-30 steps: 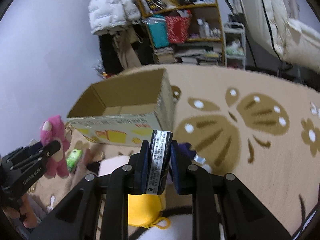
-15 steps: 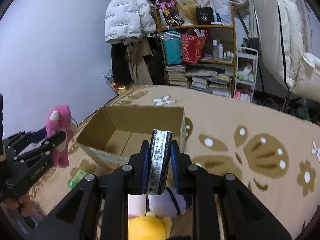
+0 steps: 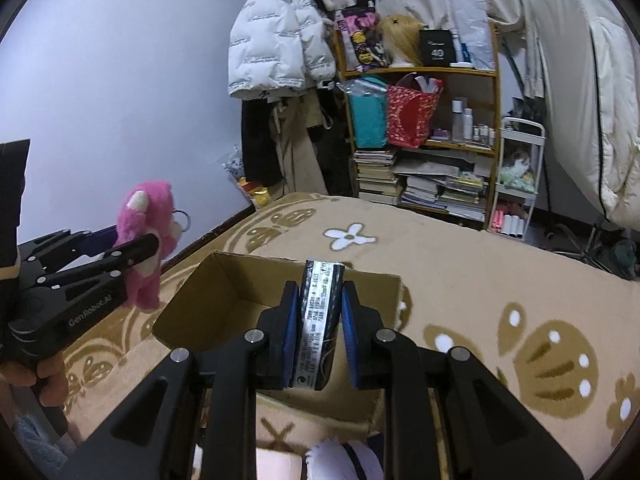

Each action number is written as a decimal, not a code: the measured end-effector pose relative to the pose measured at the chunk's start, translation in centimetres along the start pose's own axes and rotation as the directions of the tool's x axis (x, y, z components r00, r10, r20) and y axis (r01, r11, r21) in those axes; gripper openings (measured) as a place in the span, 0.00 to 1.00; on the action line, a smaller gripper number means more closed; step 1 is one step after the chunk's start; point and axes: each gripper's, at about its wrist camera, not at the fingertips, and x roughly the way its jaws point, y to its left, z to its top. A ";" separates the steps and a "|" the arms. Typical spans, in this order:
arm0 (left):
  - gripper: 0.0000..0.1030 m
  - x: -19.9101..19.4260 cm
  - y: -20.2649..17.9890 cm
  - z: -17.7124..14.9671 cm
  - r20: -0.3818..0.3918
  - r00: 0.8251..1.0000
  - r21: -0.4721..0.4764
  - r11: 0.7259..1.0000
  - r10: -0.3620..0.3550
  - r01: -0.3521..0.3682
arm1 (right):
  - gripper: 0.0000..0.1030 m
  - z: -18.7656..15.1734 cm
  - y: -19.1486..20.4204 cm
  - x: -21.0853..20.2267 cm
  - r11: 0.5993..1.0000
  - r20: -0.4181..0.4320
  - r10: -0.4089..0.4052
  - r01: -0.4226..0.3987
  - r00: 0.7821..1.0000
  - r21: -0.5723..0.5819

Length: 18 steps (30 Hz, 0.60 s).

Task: Organize soft objects
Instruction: 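Carry the pink bear into the box with the left tool while the right drops the black box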

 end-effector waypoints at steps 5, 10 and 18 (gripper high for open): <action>0.33 2.3 -0.7 -1.5 -0.051 0.998 0.008 1.000 -0.027 0.028 | 0.21 -1.1 0.8 2.3 0.999 -0.043 0.009 -0.011 0.999 -0.036; 0.34 3.9 -1.3 -2.6 -0.095 0.994 0.000 0.998 -0.061 0.062 | 0.22 -2.5 0.9 3.9 0.999 -0.089 0.013 -0.016 0.996 -0.035; 0.48 3.8 -1.4 -2.9 -0.090 0.993 -0.011 0.997 -0.072 0.071 | 0.23 -3.1 0.1 4.2 1.000 -0.120 0.011 -0.012 0.993 -0.011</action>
